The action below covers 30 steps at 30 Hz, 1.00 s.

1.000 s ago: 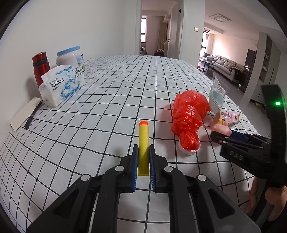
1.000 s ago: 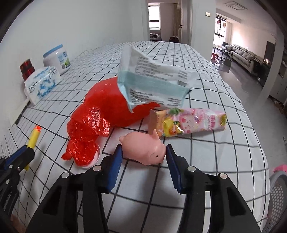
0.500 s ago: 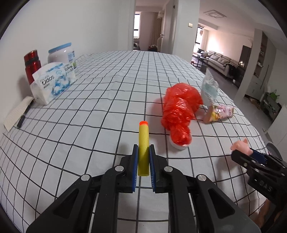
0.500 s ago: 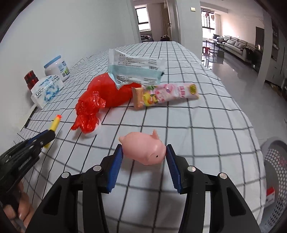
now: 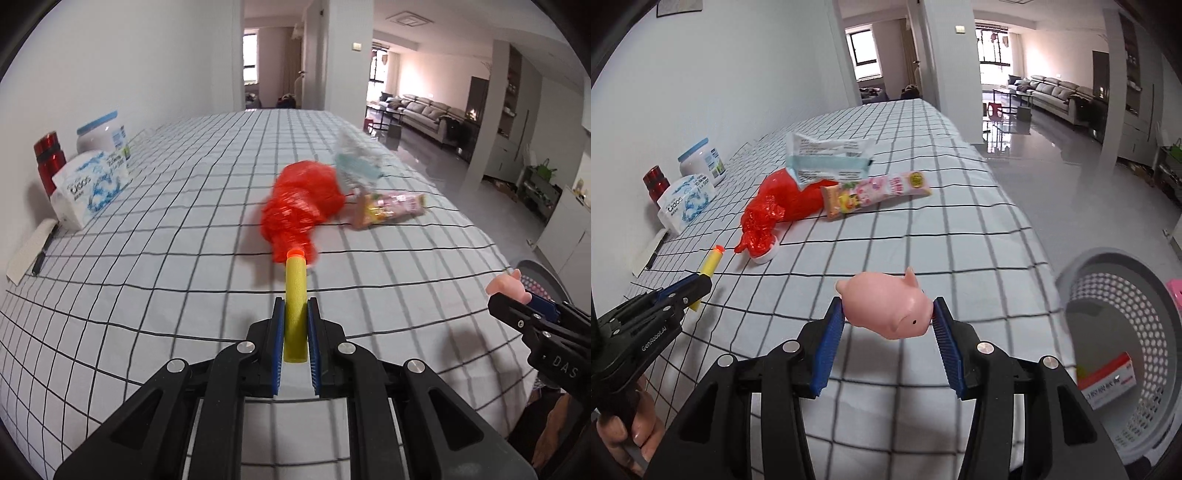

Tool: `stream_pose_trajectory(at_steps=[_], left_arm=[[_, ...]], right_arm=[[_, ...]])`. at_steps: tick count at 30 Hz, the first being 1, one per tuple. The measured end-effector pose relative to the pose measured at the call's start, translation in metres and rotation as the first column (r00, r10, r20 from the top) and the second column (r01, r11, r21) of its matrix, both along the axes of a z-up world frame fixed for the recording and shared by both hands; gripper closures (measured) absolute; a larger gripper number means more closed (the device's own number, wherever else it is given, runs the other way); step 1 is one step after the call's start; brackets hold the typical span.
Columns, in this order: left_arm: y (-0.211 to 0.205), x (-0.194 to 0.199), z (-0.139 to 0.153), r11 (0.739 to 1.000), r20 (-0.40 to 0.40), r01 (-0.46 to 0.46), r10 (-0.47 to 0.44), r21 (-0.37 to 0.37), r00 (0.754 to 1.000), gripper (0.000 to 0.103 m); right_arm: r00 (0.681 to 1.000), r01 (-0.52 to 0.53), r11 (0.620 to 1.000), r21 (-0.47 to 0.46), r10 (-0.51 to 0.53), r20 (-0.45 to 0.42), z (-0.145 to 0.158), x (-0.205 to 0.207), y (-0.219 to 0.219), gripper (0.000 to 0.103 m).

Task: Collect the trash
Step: 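Grasp the pink pig toy with the right gripper while the left gripper holds the dart, then carry the dart and pig over the grey basket and open both grippers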

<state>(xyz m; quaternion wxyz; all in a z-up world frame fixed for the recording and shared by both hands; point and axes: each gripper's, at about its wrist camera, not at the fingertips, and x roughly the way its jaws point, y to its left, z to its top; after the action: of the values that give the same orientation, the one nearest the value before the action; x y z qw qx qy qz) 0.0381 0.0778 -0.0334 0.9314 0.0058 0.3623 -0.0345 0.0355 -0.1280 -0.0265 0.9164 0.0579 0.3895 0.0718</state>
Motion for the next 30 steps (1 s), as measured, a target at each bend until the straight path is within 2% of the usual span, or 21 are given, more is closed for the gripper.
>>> stream_pose_trajectory(at_steps=[6, 16, 23, 30], left_arm=[[-0.037, -0.016, 0.014, 0.998, 0.038, 0.067, -0.067, -0.001, 0.997, 0.091], [-0.101, -0.034, 0.013, 0.983, 0.027, 0.186, -0.186, -0.01, 0.982, 0.091], [-0.145, -0.039, 0.012, 0.956, 0.014, 0.294, -0.294, -0.009, 0.956, 0.091], [-0.191, -0.036, 0.011, 0.92, 0.015, 0.392, -0.392, -0.009, 0.92, 0.091]], right_arm=[[0.999, 0.047, 0.999, 0.012, -0.047, 0.024, 0.009, -0.021, -0.029, 0.056], [0.987, 0.155, 0.988, 0.021, -0.156, 0.046, 0.011, -0.053, -0.082, 0.056], [0.969, 0.246, 0.969, 0.032, -0.247, 0.029, 0.0, -0.068, -0.124, 0.056], [0.933, 0.36, 0.933, 0.003, -0.36, 0.03, -0.009, -0.086, -0.168, 0.056]])
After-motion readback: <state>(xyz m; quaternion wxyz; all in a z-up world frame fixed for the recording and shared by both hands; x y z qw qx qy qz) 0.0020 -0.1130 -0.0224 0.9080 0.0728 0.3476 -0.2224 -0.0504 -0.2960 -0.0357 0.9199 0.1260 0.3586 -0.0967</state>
